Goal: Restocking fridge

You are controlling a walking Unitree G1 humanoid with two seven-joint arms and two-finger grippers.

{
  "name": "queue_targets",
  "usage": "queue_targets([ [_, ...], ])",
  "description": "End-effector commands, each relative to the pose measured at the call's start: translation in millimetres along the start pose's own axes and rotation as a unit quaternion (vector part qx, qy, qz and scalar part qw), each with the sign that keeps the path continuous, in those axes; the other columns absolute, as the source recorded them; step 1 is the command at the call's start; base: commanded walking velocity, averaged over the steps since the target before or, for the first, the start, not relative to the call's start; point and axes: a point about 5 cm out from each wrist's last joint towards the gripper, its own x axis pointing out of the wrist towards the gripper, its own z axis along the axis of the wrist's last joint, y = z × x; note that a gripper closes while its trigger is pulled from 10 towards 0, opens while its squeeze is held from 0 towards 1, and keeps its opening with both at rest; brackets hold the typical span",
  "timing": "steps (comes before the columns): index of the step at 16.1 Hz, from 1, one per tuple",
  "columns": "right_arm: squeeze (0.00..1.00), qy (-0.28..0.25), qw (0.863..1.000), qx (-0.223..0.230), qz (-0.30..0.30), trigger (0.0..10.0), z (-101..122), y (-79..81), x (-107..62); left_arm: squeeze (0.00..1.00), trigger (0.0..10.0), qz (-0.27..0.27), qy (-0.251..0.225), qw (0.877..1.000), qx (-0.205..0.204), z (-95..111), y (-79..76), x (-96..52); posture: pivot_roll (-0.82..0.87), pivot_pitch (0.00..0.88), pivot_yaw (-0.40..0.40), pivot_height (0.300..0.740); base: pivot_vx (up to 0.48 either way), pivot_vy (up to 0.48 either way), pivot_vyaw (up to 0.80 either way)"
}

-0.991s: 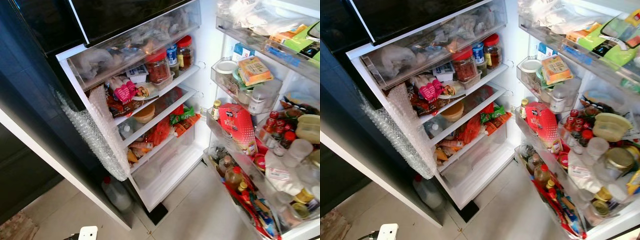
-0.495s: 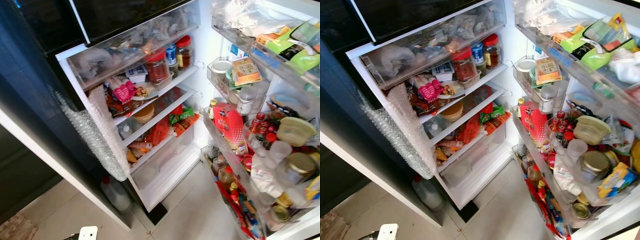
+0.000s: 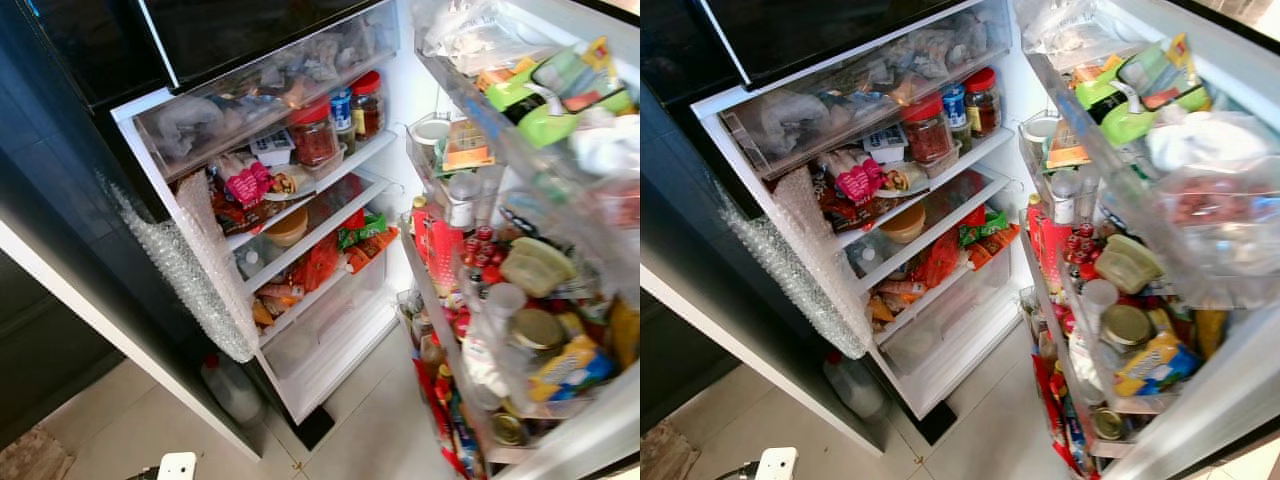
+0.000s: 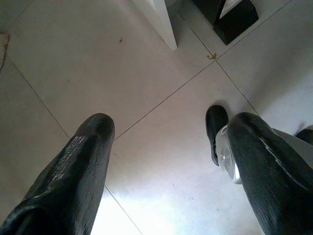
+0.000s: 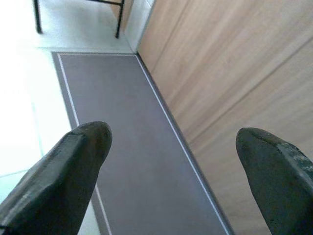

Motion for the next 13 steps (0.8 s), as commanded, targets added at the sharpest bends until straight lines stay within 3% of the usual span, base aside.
queue_targets([
  [1, 0.00, -0.016, 1.000, 0.001, 0.020, 10.0, 7, 10.0, -0.7, 0.00, 10.0, 0.006, 0.010, 1.000, 0.011, -4, 7.1, -1.3, -0.12, 0.036, 0.114, 0.740, 0.000, 0.000, 0.00],
  [7, 0.00, -0.077, 0.989, 0.040, 0.119, 10.0, 46, 63.1, -10.9, 0.00, 10.0, 0.004, 0.011, 1.000, 0.018, -3, 7.2, -1.2, -0.12, 0.032, 0.117, 0.740, 0.000, 0.000, 0.00],
  [8, 0.00, -0.105, 0.981, 0.037, 0.160, 10.0, 58, 75.5, -14.9, 0.00, 10.0, 0.004, 0.011, 1.000, 0.019, -3, 7.2, -1.2, -0.13, 0.032, 0.119, 0.740, 0.000, 0.000, 0.00],
  [9, 0.00, -0.131, 0.965, 0.030, 0.226, 10.0, 71, 94.1, -23.9, 0.00, 10.0, 0.003, 0.011, 1.000, 0.021, -3, 7.2, -1.1, -0.13, 0.032, 0.119, 0.740, 0.000, 0.000, 0.00],
  [11, 0.00, -0.167, 0.939, 0.033, 0.299, 10.0, 90, 118.9, -39.4, 0.00, 10.0, 0.002, 0.011, 1.000, 0.022, -2, 7.0, -1.0, -0.12, 0.032, 0.117, 0.740, 0.000, 0.000, 0.00],
  [13, 0.00, -0.185, 0.925, 0.034, 0.330, 10.0, 102, 124.2, -42.8, 0.00, 10.0, 0.000, 0.011, 1.000, 0.022, -3, 6.4, -1.0, -0.12, 0.032, 0.117, 0.740, 0.000, 0.000, 0.00],
])
